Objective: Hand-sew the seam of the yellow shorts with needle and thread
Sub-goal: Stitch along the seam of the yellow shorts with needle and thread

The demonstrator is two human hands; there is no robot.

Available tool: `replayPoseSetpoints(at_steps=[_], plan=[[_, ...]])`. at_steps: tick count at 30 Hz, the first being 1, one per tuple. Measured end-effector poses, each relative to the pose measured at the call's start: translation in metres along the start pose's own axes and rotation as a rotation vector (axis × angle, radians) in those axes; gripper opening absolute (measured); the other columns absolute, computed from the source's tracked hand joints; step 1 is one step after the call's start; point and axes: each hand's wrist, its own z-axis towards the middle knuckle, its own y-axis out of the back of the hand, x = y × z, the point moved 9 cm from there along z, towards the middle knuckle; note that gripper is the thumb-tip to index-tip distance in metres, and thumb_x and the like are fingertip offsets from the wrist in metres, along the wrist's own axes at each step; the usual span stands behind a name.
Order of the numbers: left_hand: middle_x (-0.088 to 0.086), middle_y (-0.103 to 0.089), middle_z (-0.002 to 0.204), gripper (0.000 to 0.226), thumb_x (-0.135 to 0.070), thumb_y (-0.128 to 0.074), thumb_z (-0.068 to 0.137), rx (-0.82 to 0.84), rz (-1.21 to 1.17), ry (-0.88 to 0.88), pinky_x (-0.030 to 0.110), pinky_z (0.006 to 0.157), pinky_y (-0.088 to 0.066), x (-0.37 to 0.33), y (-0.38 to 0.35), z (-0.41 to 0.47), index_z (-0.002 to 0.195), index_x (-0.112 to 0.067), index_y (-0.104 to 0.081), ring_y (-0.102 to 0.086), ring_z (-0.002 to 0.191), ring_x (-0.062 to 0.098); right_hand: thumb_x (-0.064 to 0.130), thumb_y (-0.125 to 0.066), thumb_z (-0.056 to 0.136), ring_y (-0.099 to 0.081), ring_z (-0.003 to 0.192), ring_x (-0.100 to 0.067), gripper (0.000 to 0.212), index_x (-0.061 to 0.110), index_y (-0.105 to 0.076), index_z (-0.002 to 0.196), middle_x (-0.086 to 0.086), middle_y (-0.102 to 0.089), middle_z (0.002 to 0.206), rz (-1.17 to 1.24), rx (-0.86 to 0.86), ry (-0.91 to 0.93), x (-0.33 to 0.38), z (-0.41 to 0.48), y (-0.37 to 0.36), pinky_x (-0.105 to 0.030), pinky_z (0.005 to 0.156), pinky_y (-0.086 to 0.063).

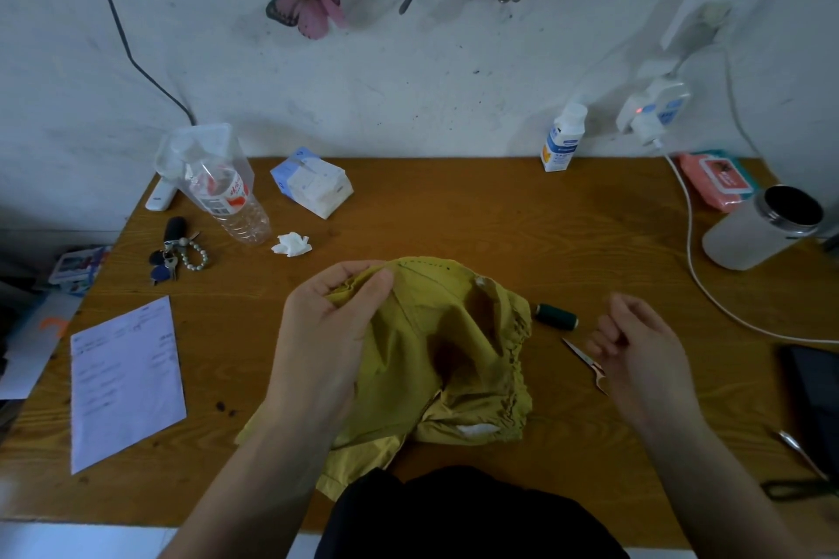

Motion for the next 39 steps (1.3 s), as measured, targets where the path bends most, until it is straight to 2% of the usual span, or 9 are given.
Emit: replayPoseSetpoints(at_steps=[3,5,8,10,20,27,33,37,39], plan=[[0.009,-0.075,0.084,0.021,-0.013,-0.059,0.088,0.064,0.067,-0.009,0.044,0.081,-0.054,-0.001,-0.011,-0.005,0.08,-0.023,-0.076,-0.071,0.085,0.03,0.012,-0.043,0.097,-0.046,0.053,-0.002,0.018,0.018,-0.058,0.087,0.008,-0.053,0.058,-0.448,0.279,0.378,0.041,-0.037,-0.061,-0.017,0.054,-0.043],[0.008,-0.075,0.082,0.021,-0.014,-0.058,0.088,0.11,0.107,-0.02,0.042,0.079,-0.056,-0.003,-0.019,-0.01,0.08,-0.023,-0.076,-0.071,0.083,0.029,0.011,-0.045,0.094,-0.049,0.054,-0.003,0.017,0.018,-0.057,0.085,0.007,-0.055,0.061,-0.599,0.443,0.584,0.056,-0.064,-0.098,-0.014,0.052,-0.042],[0.009,-0.075,0.083,0.021,-0.015,-0.059,0.088,0.172,0.135,-0.031,0.046,0.081,-0.055,-0.005,-0.028,-0.017,0.08,-0.023,-0.076,-0.071,0.082,0.029,0.012,-0.051,0.089,-0.053,0.057,-0.009,0.011,0.018,-0.06,0.086,0.012,-0.055,0.062,-0.761,0.532,0.818,0.07,-0.093,-0.129,-0.018,0.049,-0.043],[0.01,-0.075,0.082,0.02,-0.015,-0.059,0.087,0.186,0.145,-0.044,0.048,0.082,-0.055,-0.007,-0.031,-0.019,0.08,-0.022,-0.076,-0.071,0.081,0.029,0.014,-0.054,0.089,-0.055,0.06,-0.009,0.009,0.018,-0.062,0.088,0.011,-0.059,0.067,-0.811,0.548,0.879,0.073,-0.101,-0.139,-0.021,0.05,-0.044],[0.009,-0.075,0.078,0.02,-0.014,-0.06,0.087,0.195,0.174,-0.058,0.043,0.076,-0.057,-0.008,-0.033,-0.019,0.08,-0.023,-0.076,-0.072,0.077,0.027,0.027,-0.05,0.091,-0.059,0.065,-0.007,0.018,0.017,-0.066,0.091,0.006,-0.064,0.071,-0.842,0.5,0.92,0.075,-0.101,-0.141,-0.023,0.052,-0.046],[0.015,-0.074,0.081,0.018,-0.013,-0.06,0.087,0.182,0.161,-0.013,0.054,0.083,-0.054,-0.006,-0.033,-0.018,0.08,-0.019,-0.076,-0.07,0.082,0.035,0.021,-0.054,0.089,-0.058,0.061,-0.008,0.013,0.016,-0.066,0.09,0.005,-0.065,0.069,-0.913,0.512,0.911,0.076,-0.099,-0.142,-0.023,0.051,-0.045],[0.014,-0.074,0.079,0.018,-0.015,-0.06,0.088,0.185,0.235,-0.036,0.055,0.081,-0.055,-0.007,-0.031,-0.018,0.08,-0.021,-0.075,-0.069,0.08,0.035,0.023,-0.053,0.088,-0.058,0.058,-0.008,0.014,0.017,-0.067,0.089,0.006,-0.064,0.066,-0.983,0.556,0.881,0.074,-0.097,-0.144,-0.022,0.051,-0.045],[0.002,-0.074,0.074,0.017,-0.017,-0.061,0.087,0.183,0.359,-0.13,0.047,0.074,-0.058,-0.014,-0.032,-0.02,0.079,-0.023,-0.075,-0.07,0.074,0.023,0.02,-0.058,0.091,-0.058,0.056,-0.009,0.009,0.021,-0.065,0.095,0.005,-0.064,0.063,-0.989,0.596,0.807,0.072,-0.092,-0.143,-0.019,0.052,-0.044],[-0.002,-0.074,0.073,0.017,-0.018,-0.061,0.088,0.186,0.394,-0.146,0.042,0.071,-0.059,-0.015,-0.032,-0.02,0.079,-0.024,-0.075,-0.07,0.071,0.017,0.02,-0.057,0.091,-0.06,0.058,-0.01,0.019,0.025,-0.061,0.109,0.005,-0.064,0.063,-0.979,0.634,0.723,0.068,-0.088,-0.142,-0.02,0.056,-0.045]])
